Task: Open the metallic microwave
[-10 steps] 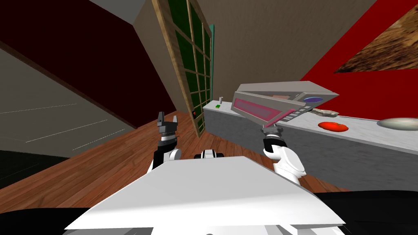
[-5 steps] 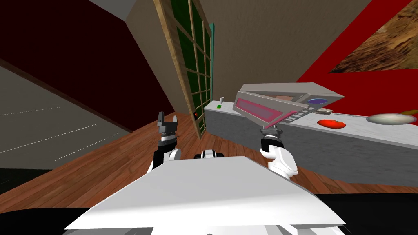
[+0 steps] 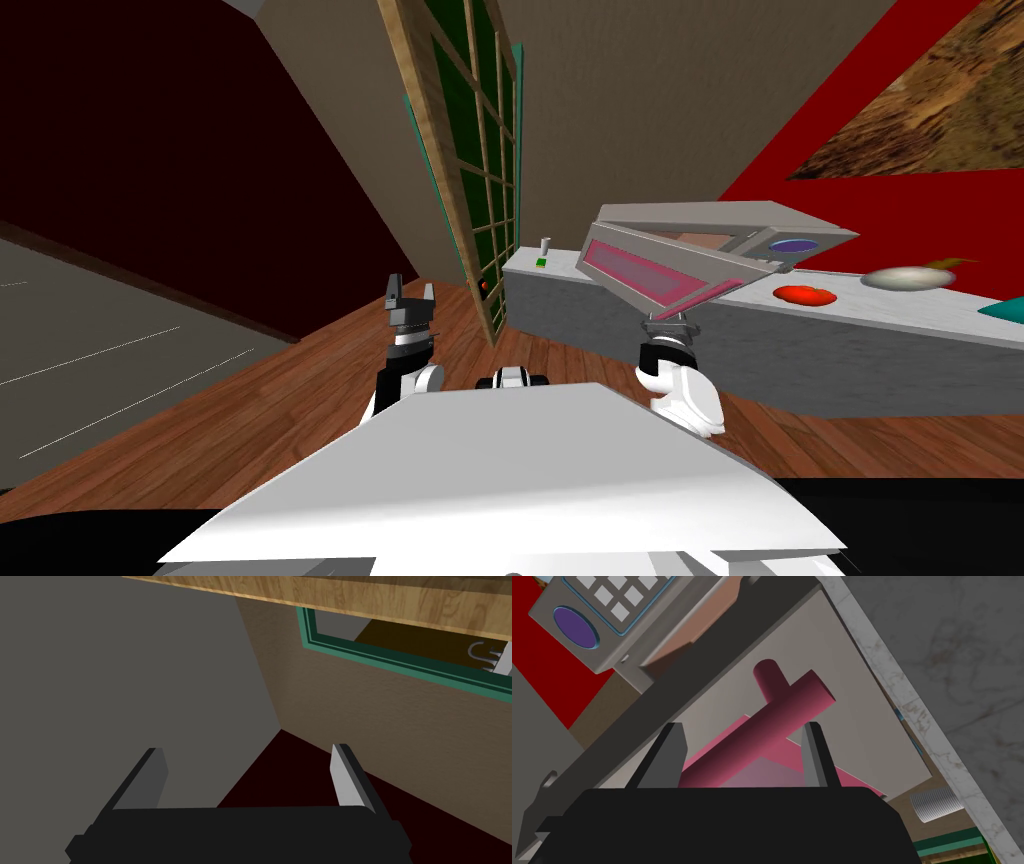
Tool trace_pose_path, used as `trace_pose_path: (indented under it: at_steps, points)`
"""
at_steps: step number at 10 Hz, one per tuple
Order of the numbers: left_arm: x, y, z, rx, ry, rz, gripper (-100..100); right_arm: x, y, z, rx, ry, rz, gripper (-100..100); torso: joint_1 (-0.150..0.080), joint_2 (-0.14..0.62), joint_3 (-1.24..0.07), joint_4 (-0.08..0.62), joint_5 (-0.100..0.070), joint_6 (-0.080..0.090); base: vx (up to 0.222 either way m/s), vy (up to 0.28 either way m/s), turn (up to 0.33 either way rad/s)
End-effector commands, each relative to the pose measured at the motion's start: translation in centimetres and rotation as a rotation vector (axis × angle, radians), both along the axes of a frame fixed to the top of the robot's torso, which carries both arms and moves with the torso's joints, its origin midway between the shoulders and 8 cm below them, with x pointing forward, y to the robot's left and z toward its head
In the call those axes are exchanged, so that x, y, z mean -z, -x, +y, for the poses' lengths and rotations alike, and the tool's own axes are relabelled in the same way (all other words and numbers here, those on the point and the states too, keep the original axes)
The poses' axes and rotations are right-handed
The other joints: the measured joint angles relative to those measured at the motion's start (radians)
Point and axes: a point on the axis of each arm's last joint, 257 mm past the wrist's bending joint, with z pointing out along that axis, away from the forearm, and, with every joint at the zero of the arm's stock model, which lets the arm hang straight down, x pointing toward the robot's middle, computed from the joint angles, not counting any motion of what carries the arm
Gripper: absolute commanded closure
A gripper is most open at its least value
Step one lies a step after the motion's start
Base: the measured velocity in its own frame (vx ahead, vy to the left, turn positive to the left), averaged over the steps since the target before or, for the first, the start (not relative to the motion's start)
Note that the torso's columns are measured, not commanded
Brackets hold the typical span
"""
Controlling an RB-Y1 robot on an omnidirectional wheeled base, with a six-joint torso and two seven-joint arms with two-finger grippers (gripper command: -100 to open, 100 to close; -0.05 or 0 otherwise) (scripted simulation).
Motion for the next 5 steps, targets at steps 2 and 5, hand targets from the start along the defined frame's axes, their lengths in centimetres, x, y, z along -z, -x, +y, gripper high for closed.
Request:
trace_pose_path:
  at_steps: [2, 5]
  points:
    - [0.0, 0.0, 0.0, 0.000, 0.000, 0.000, 0, 1.4, 2.4, -0.5, 0.073, -0.025, 0.000, 100, -0.004, 0.000, 0.000, 0.000, -0.001, 0.001, 0.113, 0.208, -0.154]
    - [0.0, 0.0, 0.0, 0.000, 0.000, 0.000, 0, 1.3, -0.4, -0.3, 0.045, -0.082, -0.050, 100, -0.008, 0.003, 0.002, 0.001, -0.001, -0.001, 0.033, 0.159, -0.077]
